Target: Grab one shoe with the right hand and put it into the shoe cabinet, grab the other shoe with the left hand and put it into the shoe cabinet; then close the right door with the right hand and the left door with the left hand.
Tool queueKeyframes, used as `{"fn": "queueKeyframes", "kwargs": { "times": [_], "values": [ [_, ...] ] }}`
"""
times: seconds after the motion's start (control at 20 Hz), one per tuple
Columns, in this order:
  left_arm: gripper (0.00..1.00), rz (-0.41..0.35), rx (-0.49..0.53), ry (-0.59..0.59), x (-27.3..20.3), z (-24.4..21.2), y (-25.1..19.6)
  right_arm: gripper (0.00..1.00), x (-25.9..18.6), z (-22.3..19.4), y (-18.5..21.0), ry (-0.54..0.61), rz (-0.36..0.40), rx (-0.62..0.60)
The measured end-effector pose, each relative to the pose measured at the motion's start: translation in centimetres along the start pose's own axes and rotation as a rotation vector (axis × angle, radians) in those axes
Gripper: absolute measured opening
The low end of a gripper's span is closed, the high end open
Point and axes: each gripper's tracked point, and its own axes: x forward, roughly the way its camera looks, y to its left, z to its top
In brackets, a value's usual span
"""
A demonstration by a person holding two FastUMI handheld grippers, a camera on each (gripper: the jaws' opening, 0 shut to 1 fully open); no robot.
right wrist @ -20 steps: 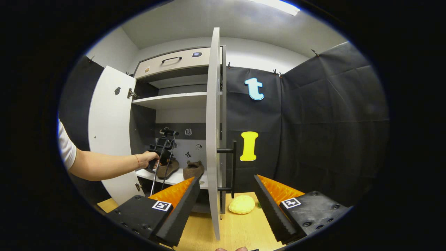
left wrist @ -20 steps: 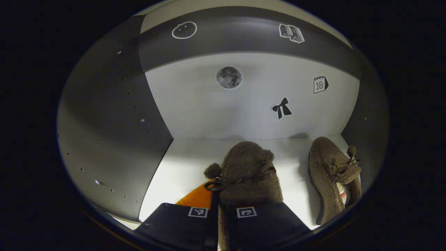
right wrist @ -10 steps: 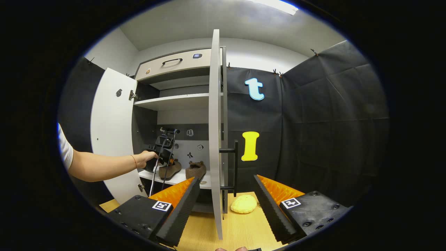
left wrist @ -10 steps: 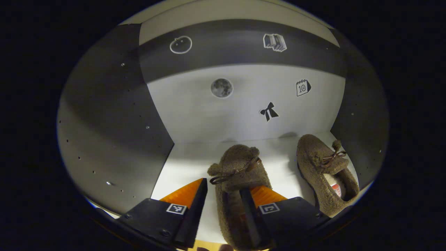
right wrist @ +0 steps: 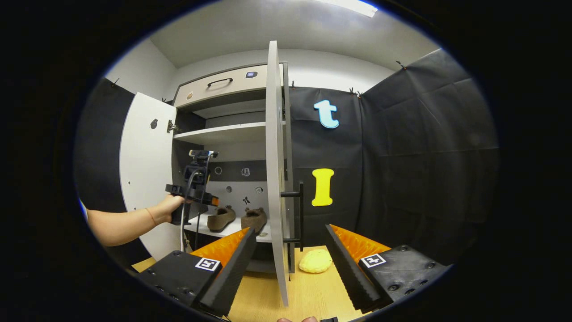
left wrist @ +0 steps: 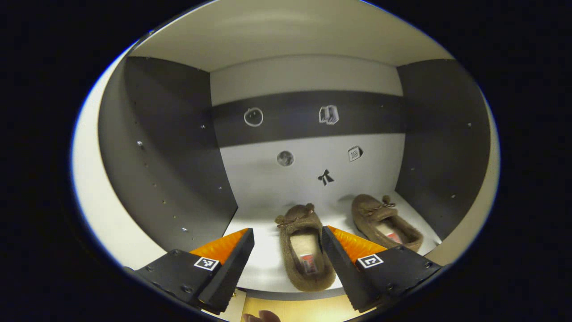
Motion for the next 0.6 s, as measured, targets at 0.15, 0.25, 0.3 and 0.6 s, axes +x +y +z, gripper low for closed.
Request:
{"fn": "queueKeyframes", "kwargs": {
  "times": [0.15, 0.25, 0.3, 0.6],
  "values": [
    [0.96, -0.018, 0.000, -0.084, -4.7, 1.2, -0.6, 0.98, 0.1, 0.0, -0.1, 0.004, -0.003, -0.008],
    [0.96, -0.024, -0.016, -0.131, -8.0, 1.5, -0.9, 0.98, 0.6, 0.3, -0.4, 0.010, -0.004, 0.008],
    [0.96, -0.038, -0.025, -0.150, -9.6, 1.6, -1.2, 0.98, 0.8, 0.5, -0.6, 0.008, -0.004, 0.017],
    [0.97, -0.005, -0.067, -0.247, -19.0, 0.8, 0.2, 0.98, 1.9, 1.4, -3.0, -0.007, -0.046, 0.022]
  ]
}}
